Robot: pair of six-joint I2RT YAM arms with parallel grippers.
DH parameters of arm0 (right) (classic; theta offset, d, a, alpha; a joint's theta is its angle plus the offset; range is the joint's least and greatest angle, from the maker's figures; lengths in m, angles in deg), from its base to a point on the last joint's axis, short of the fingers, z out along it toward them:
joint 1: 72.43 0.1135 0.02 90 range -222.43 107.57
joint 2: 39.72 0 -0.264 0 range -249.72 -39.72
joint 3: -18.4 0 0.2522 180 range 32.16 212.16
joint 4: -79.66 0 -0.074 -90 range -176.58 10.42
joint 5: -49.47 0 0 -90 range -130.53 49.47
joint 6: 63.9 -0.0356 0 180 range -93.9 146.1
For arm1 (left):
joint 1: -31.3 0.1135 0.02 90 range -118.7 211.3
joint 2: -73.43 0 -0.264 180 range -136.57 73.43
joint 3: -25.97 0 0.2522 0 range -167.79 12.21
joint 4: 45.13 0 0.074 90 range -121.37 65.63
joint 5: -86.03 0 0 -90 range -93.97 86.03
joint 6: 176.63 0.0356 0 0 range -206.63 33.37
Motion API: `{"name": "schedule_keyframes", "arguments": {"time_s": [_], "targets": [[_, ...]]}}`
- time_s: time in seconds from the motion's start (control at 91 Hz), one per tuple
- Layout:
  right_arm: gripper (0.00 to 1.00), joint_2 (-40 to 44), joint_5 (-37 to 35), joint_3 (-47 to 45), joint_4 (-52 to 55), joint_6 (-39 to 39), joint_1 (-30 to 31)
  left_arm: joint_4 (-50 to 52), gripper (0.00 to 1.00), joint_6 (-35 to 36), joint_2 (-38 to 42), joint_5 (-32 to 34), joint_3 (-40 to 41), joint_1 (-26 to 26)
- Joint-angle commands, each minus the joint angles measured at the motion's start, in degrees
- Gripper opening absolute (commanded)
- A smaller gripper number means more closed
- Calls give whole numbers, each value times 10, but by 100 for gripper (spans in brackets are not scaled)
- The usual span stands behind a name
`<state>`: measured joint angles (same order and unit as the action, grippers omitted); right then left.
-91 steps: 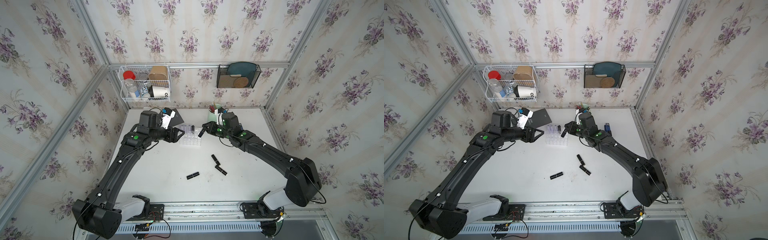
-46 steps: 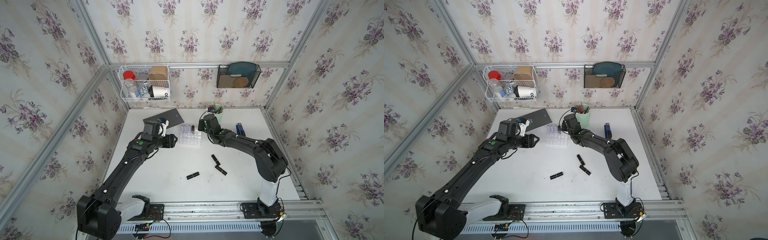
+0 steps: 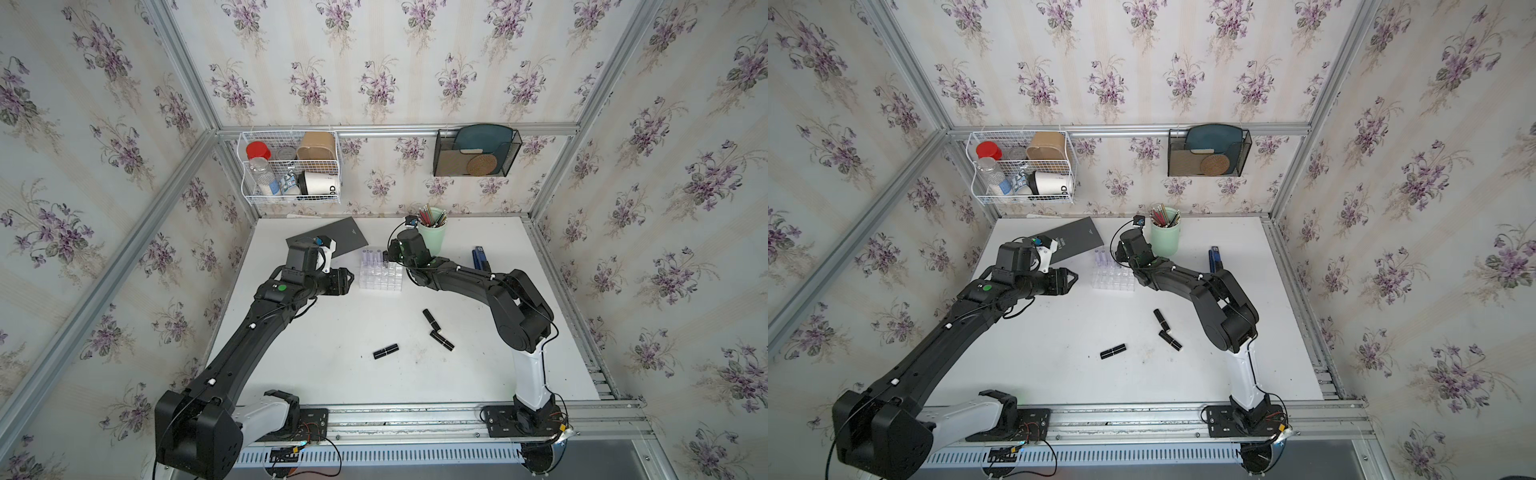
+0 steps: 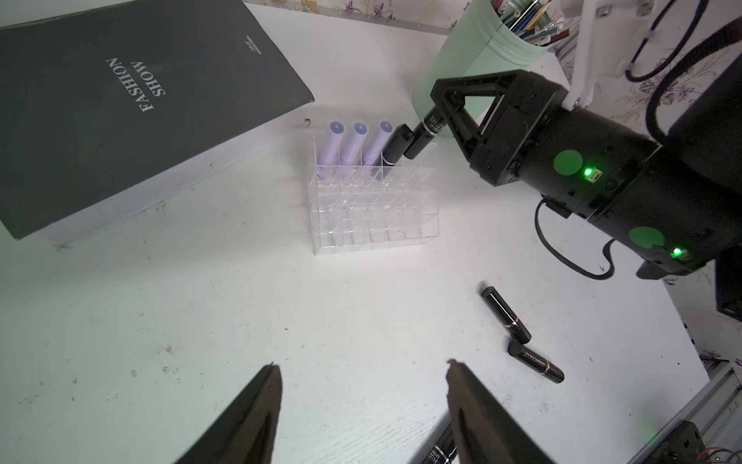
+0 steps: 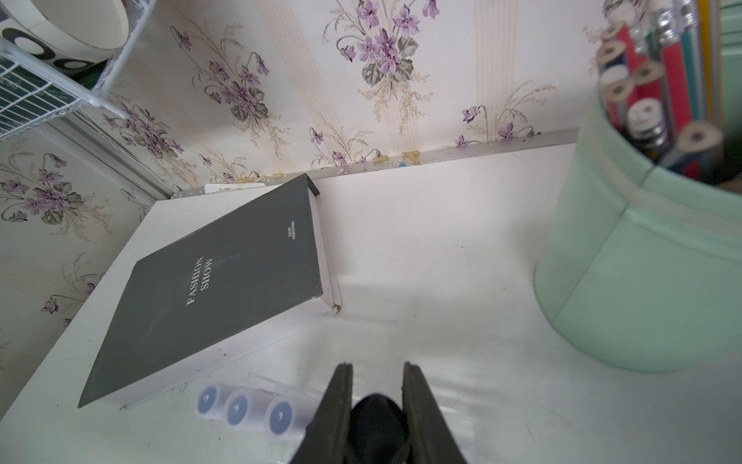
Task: Arrange the lipsticks in the organizer
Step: Place the lipstick in the storage box, then pick up the lipstick at the center of the board.
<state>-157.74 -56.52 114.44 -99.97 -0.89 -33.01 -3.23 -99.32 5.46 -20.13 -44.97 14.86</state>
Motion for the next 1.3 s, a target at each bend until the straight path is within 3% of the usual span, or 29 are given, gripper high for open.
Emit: {"name": "schedule_keyframes", "arguments": {"time_s": [0.0, 0.385, 0.538, 0.659, 0.846, 0.901, 1.088, 1.286], "targets": [[8, -5, -1, 6, -11, 1, 0, -17, 69, 5, 4, -3, -1, 2], [11, -14, -7, -6, -7, 7, 0, -17, 68, 6, 8, -8, -2, 4], [40, -5, -1, 3, 12, 12, 0, -7, 72, 8, 13, -3, -5, 4], [50, 17, 17, 8, 33, 13, 0, 6, 79, 25, 26, -11, -3, 4], [52, 91, 33, -21, 66, -11, 0, 39, 84, 19, 56, 10, 11, 3], [52, 116, 46, -30, 95, -16, 0, 46, 90, 0, 65, 5, 22, 4], [51, 208, 188, -135, 161, -35, 7, 35, 91, -91, 73, -121, 90, -5], [53, 320, 220, -249, 277, 15, 75, 75, 89, -80, 124, -48, 118, -52]]}}
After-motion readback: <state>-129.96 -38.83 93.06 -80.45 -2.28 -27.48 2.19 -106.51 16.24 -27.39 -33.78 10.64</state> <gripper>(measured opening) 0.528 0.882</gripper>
